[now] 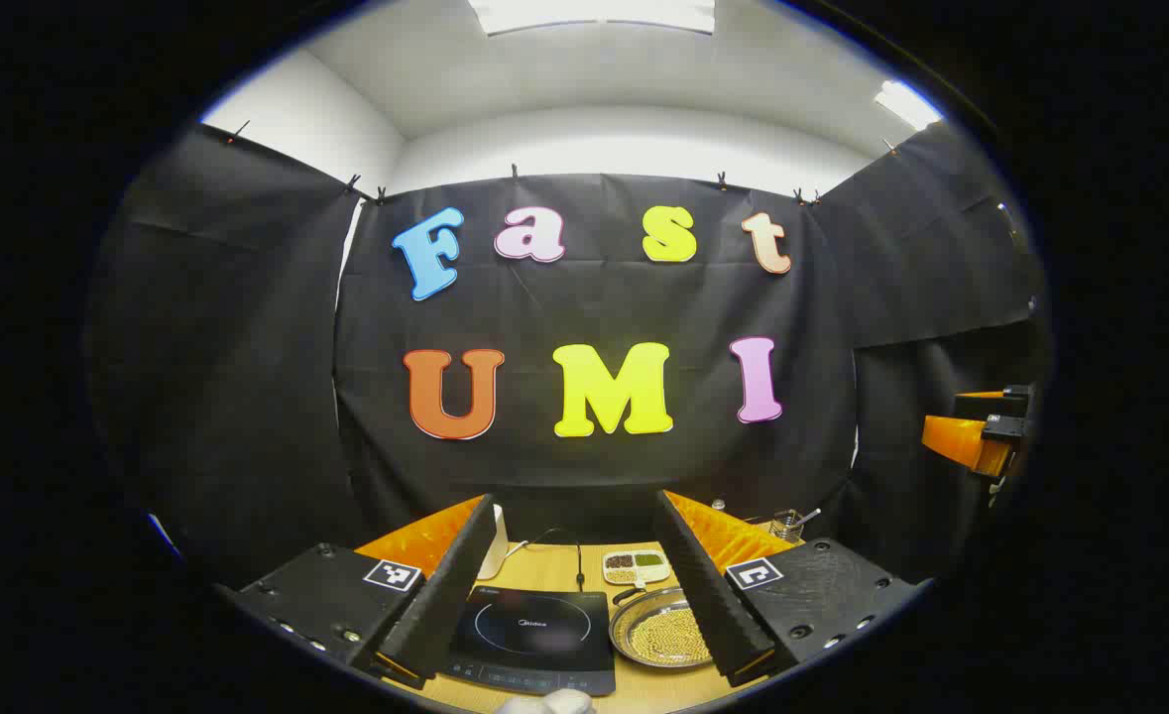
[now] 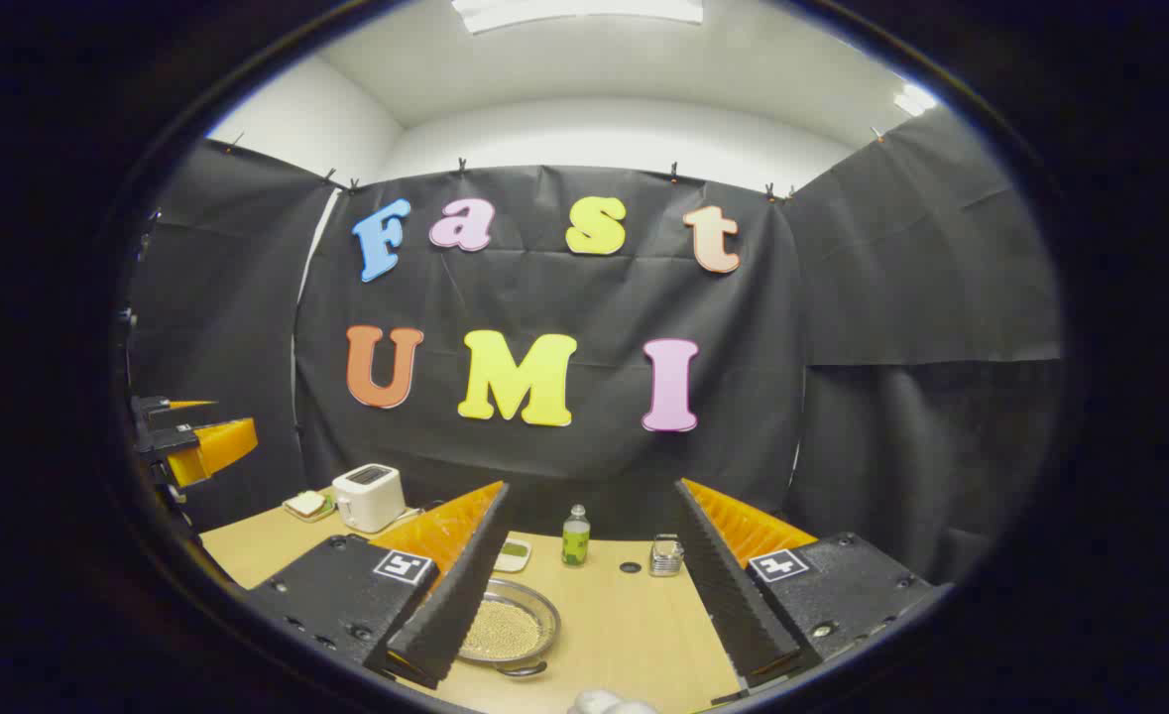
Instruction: First push the handle of the pot to place it horizontally, then grasp the pot with both hands and set it on the induction cooktop.
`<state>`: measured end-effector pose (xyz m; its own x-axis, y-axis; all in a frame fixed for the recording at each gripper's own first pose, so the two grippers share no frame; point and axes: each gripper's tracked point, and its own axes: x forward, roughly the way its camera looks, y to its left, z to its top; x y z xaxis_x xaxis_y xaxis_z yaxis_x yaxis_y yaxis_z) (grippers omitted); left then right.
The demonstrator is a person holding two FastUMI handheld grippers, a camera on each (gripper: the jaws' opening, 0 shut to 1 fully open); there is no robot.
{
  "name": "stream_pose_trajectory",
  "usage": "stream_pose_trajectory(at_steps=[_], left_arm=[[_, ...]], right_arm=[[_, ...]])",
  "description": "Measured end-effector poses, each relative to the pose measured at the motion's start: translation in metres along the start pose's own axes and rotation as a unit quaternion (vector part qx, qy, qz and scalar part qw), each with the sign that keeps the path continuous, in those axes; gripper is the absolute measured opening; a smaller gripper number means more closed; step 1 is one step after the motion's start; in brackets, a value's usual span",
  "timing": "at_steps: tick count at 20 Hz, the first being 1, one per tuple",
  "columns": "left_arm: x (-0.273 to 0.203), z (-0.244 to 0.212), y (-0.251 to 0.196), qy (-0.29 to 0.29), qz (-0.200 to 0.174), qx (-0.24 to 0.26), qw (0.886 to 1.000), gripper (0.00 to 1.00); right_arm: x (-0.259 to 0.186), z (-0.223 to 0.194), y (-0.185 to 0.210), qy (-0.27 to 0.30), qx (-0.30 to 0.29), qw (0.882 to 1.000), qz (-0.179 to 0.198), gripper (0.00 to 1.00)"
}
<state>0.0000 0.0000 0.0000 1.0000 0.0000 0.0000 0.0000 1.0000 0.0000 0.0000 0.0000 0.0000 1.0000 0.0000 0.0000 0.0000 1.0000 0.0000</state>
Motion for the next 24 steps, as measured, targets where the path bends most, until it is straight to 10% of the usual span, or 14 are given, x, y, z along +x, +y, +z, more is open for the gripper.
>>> stream_pose_trajectory(at_steps=[24], left_arm=[[-0.001, -0.001, 0.013, -0.002, -0.002, -0.001, 1.000, 0.96]], right_arm=[[0.007, -0.004, 0.014, 0.008, 0.010, 1.000, -0.006, 0.96]])
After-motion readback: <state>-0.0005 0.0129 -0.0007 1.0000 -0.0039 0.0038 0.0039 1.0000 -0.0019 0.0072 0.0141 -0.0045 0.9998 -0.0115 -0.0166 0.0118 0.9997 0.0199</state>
